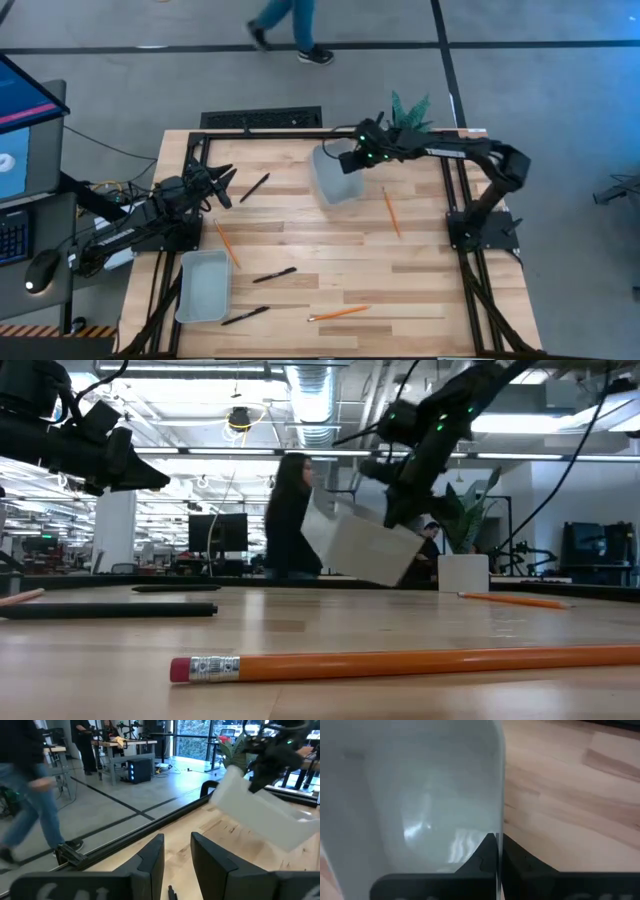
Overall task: Sort pens & pencils
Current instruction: Move the right gray bin to the top center of the table
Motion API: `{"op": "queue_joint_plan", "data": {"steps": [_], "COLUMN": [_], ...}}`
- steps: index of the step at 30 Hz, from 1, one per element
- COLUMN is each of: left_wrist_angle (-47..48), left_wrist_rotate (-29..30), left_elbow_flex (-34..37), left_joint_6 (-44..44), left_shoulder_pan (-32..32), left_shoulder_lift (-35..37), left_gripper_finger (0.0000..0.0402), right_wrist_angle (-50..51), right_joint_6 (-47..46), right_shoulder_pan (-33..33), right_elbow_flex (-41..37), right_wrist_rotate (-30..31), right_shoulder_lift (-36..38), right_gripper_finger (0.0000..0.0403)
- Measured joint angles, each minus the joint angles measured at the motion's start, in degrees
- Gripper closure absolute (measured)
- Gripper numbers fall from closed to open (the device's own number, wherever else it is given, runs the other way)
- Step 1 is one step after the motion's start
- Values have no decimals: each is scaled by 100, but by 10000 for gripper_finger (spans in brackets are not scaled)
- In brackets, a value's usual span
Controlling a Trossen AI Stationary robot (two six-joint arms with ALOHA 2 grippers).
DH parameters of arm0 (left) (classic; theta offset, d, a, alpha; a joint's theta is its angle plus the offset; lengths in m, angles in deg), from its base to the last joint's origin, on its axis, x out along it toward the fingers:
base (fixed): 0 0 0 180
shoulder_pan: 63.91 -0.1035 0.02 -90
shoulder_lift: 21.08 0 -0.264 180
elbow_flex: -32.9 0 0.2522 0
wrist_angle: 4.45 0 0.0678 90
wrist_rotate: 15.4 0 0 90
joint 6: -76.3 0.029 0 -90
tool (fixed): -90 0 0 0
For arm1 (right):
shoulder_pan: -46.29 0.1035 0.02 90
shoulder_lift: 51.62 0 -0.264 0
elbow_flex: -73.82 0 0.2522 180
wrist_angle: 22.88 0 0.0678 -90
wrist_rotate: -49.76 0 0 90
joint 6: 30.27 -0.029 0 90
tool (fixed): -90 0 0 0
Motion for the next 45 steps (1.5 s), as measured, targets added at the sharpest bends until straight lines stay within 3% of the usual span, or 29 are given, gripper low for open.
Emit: {"op": "queue_joint_plan", "data": {"steps": [4, 9, 14, 19, 28, 36, 45], "left_wrist_angle": [1, 1, 1, 1, 1, 1, 1], "left_wrist_rotate": [-1, -17, -56, -56, -63, -63, -64], "left_elbow_flex": [0, 0, 1, 0, 0, 0, 1], "left_joint_6": [0, 20, 20, 20, 28, 39, 42], "left_shoulder_pan": [1, -1, 1, 1, 1, 1, 1], "left_shoulder_lift": [-1, 1, 0, -1, -1, -1, 0], "left_gripper_finger": [315, 315, 315, 315, 315, 315, 315], "right_wrist_angle": [26, 23, 65, 167, 418, 543, 570], "right_joint_6": [13, 183, 157, -23, -159, -414, -504], "right_shoulder_pan": [-167, -276, -308, -400, -566, -627, -645], "right_elbow_flex": [285, 672, 948, 1001, 1001, 1001, 1001], "right_wrist_rotate": [-48, -76, -92, -2, 89, 130, 253], "right_shoulder_lift": [-440, -870, -1128, -1136, -1136, -1136, -1134], "right_gripper_finger": [362, 382, 375, 353, 381, 342, 358]}}
